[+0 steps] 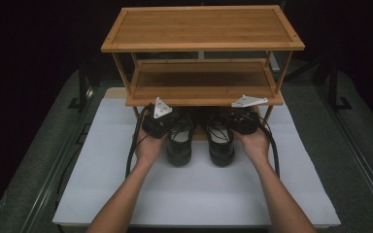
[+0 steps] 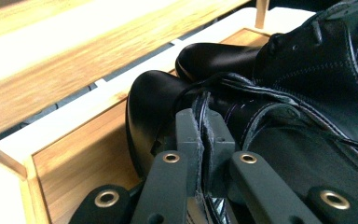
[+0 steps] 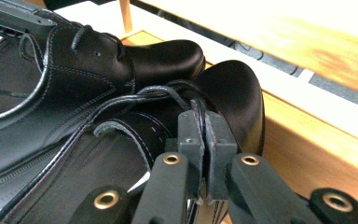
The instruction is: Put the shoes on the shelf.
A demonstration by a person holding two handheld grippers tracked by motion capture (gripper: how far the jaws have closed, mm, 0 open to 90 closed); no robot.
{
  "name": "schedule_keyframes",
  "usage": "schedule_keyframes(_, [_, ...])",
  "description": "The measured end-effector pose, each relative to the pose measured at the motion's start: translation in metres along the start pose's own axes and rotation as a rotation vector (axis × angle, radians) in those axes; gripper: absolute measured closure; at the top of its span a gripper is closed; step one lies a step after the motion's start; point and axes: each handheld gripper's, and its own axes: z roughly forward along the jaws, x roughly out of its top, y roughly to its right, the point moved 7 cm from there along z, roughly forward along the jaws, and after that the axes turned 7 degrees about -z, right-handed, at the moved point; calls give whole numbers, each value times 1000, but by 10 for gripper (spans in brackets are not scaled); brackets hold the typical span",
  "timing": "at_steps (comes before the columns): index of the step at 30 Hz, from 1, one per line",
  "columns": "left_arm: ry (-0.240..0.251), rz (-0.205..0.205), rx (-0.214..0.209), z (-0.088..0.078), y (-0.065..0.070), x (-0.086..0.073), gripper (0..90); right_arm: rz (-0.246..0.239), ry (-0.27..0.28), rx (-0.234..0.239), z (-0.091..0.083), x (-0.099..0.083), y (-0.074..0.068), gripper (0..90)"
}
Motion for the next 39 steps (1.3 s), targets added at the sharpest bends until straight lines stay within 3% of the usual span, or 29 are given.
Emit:
schedule_keyframes(6, [22,-14,37,13,0,-2,873,22,13,-35,12,0,2,868])
schedule_keyframes(11, [13,-10,35,21,0,-7,872,32,0,-42,20,-4,2,867])
schedule_keyframes(15, [22,-29,31,23,1,-10,871,37,-2,-43,25,-6,2,867])
schedule_keyframes(21, [16,-6,15,19,4,-16,865,25,-6,-28,23,-9,-3,862])
schedule_keyframes(23, [16,-4,4,18,6,-17,857,8,-11,-52,23,-12,-5,860])
schedule_keyframes(25, [12,20,6,18,8,-17,839,21,0,-47,23,-13,-4,844])
schedule_keyframes(27, [1,30,-2,16,7,-17,792,25,7,-36,22,-12,-4,768])
schedule_keyframes(31, [3,13,-26,6,2,-16,589,35,5,-34,14,-10,-1,585])
schedule_keyframes(33, [-6,-10,-52,-3,-1,-16,494,51,-2,-13,5,-10,-1,536])
schedule_keyframes(37, [-8,-29,-101,-23,-3,-22,400,55,3,16,-15,-16,-3,454])
schedule_keyframes(39, [-34,-51,-152,-31,1,-28,329,49,1,29,-23,-18,-5,419])
